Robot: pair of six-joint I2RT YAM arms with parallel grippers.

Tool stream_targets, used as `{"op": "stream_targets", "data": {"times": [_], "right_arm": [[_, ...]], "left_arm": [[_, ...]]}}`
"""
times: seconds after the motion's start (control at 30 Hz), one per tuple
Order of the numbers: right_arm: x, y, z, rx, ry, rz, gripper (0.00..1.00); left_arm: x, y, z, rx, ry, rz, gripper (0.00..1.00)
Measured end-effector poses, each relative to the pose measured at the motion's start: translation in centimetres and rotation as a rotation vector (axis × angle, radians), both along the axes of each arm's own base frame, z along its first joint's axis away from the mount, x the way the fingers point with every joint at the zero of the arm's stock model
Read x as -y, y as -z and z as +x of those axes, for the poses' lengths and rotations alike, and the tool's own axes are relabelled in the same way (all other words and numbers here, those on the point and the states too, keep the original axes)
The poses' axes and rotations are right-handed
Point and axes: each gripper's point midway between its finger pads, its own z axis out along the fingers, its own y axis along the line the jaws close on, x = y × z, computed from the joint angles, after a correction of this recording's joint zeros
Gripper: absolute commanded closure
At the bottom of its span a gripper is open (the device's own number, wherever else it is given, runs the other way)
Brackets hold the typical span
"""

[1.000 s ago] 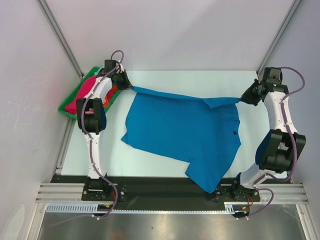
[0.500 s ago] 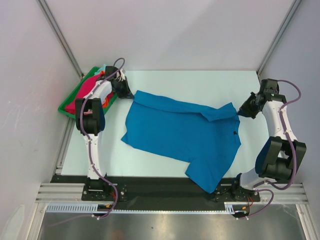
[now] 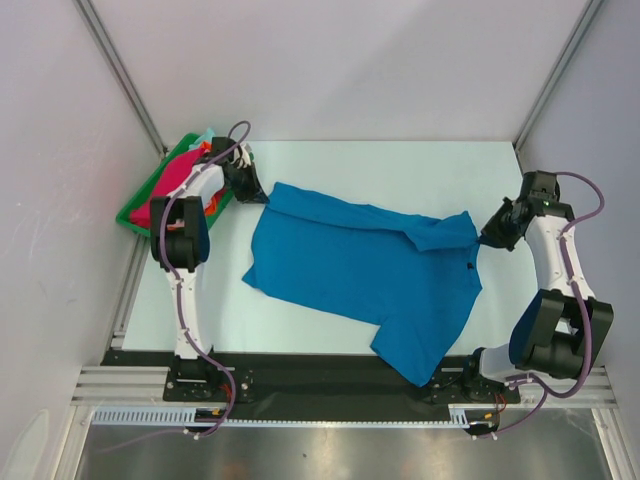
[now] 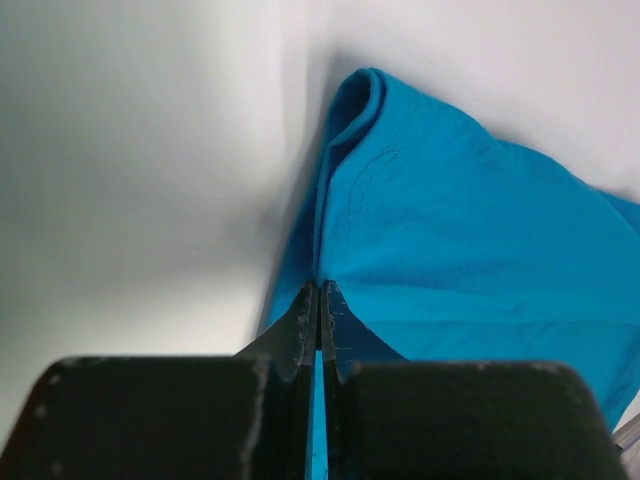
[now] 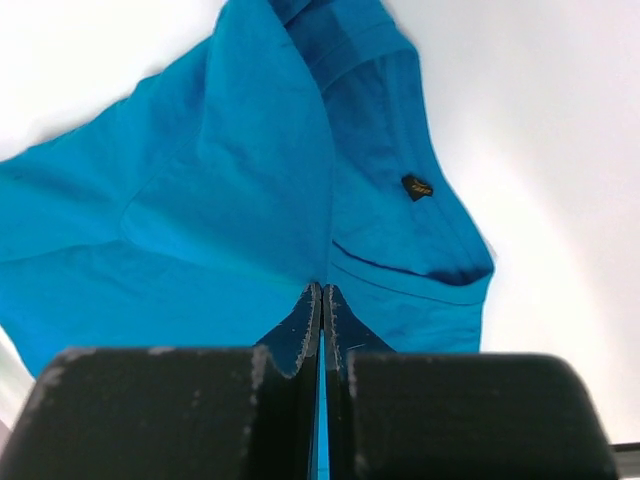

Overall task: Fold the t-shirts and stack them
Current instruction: Fold the tshirt

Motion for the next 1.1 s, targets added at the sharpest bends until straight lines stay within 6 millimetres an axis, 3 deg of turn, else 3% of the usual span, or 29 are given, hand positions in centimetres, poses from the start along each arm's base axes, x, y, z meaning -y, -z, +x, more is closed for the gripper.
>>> {"op": "stream_targets", "data": {"times": [0.33,0.4,0.53,0.57,0.7,0.8,0.9,1.0,1.1], "right_arm": [[0.6,0.9,-0.2,-0.028,-0.006,-0.013,1.00],[0.5,1.5,-0.6,-0.041,-0.005,-0.007,0.99],[-0.5,4.1,-2.5,-0.114,0.003,0.041,0.77],[-0.8,4.7,-3.1,-0.137,0.005,0.056,0.65],[-0.9,4.9,-3.4,-0.148,0.010,0.068,0.48],[-0.4,3.9,-1.3,-0.087,0.008,0.065,0.45],[0.6,2.8,2.9,-0.019,0.000,0.058,0.46],[1.9,2.8,6.9,0.023,-0.002,0.045,0.49],[2.5,4.0,8.7,0.019,-0.004,0.043,0.51]], "left_arm": [[-0.1,0.3,-0.4,-0.020,-0.003,0.013,0.96],[-0.2,0.4,-0.6,-0.028,-0.005,0.020,0.92],[-0.7,0.8,-0.9,-0.042,-0.008,0.060,0.63],[-0.9,0.9,-1.1,-0.049,-0.010,0.075,0.52],[-1.6,0.2,-1.8,-0.059,-0.029,0.142,0.46],[-1.3,-1.8,-2.0,-0.022,-0.033,0.173,0.44],[0.1,-4.3,-1.7,0.046,-0.013,0.182,0.47],[2.3,-6.2,-0.5,0.114,0.018,0.164,0.52],[4.4,-7.0,0.3,0.151,0.040,0.112,0.53]]}}
